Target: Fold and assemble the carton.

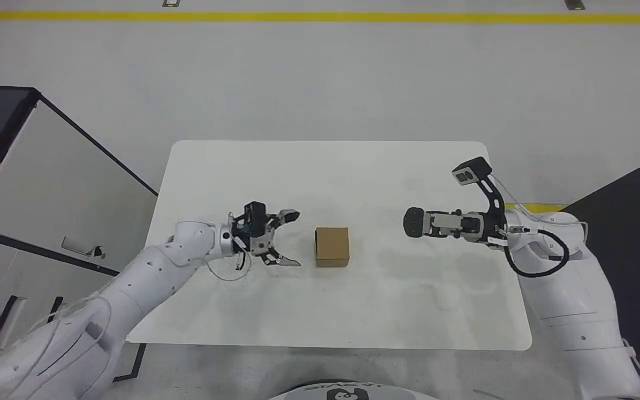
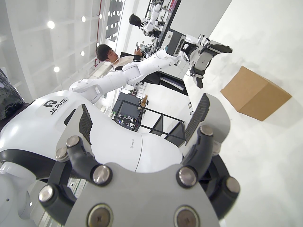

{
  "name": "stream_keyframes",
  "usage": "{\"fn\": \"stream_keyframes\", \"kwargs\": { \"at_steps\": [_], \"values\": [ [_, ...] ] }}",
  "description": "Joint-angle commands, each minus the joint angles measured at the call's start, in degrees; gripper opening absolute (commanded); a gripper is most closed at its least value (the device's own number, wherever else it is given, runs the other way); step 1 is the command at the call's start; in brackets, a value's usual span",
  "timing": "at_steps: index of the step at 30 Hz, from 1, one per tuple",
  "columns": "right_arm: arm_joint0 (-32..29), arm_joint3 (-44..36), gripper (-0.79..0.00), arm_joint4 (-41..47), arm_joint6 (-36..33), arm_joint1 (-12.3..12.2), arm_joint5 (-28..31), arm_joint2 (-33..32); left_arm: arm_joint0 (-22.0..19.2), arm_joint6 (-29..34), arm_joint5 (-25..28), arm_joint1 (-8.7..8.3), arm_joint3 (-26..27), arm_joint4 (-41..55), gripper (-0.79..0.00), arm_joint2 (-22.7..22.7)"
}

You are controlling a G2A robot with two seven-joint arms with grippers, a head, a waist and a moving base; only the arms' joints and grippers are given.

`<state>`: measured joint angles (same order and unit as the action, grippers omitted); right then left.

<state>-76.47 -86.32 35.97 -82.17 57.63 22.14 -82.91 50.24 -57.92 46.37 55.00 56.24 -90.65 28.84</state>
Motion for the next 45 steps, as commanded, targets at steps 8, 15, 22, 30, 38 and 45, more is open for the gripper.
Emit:
{"fn": "stream_keyframes", "kwargs": {
  "at_steps": [8,15,22,30,38,45],
  "values": [
    [0.00,0.00,0.000,0.00,0.00,0.00,0.00,0.00,5.21,1.75,1.75,-8.63,13.91,0.56,0.000,7.82],
    [0.00,0.00,0.000,0.00,0.00,0.00,0.00,0.00,10.84,3.85,3.85,-14.44,23.26,1.98,0.000,14.78],
    [0.00,0.00,0.000,0.00,0.00,0.00,0.00,0.00,12.27,3.98,3.98,-15.48,25.35,3.09,0.000,16.05],
    [0.00,0.00,-0.001,0.00,0.00,0.00,0.00,0.00,12.23,3.97,3.97,-15.44,25.29,3.04,0.000,16.01],
    [0.00,0.00,0.000,0.00,0.00,0.00,0.00,0.00,12.23,3.97,3.97,-15.44,25.29,3.04,0.000,16.01],
    [0.00,0.00,0.000,0.00,0.00,0.00,0.00,0.00,12.23,3.97,3.97,-15.44,25.29,3.04,-0.001,16.01]
  ]
}}
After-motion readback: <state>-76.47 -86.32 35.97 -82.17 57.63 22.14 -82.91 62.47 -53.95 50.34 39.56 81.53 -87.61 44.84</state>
